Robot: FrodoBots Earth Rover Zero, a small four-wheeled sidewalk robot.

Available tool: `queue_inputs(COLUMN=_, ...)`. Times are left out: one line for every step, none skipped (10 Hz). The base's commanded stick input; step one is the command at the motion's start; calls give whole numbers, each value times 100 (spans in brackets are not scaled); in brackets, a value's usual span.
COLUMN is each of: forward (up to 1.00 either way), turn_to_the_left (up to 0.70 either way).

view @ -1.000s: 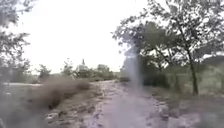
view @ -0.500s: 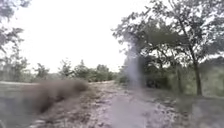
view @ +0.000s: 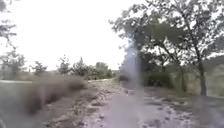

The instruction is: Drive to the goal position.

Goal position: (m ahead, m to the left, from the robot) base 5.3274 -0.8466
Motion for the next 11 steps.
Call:
queue_inputs(forward=59, turn_to_the_left=1)
queue_inputs(forward=59, turn_to_the_left=1)
queue_inputs(forward=59, turn_to_the_left=1)
queue_inputs(forward=59, turn_to_the_left=1)
queue_inputs(forward=59, turn_to_the_left=1)
queue_inputs(forward=59, turn_to_the_left=1)
queue_inputs(forward=59, turn_to_the_left=1)
queue_inputs(forward=59, turn_to_the_left=1)
queue_inputs(forward=59, turn_to_the_left=7)
queue_inputs(forward=59, turn_to_the_left=13)
queue_inputs(forward=59, turn_to_the_left=11)
